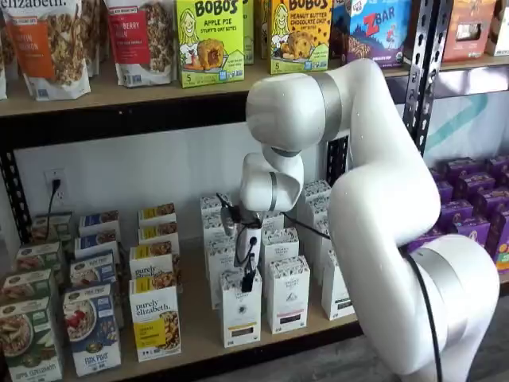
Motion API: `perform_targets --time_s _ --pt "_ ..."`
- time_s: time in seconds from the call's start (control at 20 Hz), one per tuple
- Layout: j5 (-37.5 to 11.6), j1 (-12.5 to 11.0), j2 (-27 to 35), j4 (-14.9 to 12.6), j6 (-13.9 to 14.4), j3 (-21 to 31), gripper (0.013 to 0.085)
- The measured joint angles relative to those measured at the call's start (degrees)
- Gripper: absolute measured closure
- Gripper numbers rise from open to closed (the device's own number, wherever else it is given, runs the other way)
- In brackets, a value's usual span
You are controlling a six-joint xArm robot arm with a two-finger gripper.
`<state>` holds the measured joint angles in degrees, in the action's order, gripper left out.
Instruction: Pick up the white box with a yellow strip in the middle, on the bottom shelf, the fourth box from the left
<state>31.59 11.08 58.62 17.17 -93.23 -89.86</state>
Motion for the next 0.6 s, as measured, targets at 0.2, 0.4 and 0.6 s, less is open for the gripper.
perform_targets --time_s 0.2,0.4,0.6 --pt "0.15 0.29 0.93 -1.02 1.13 -0.80 0.0130" --pt "-0.86 0.43 1.60 -1.20 1.32 -0.86 0.0130" --pt "-1.63 0.35 2.31 -1.46 1.39 -1.09 0.0130"
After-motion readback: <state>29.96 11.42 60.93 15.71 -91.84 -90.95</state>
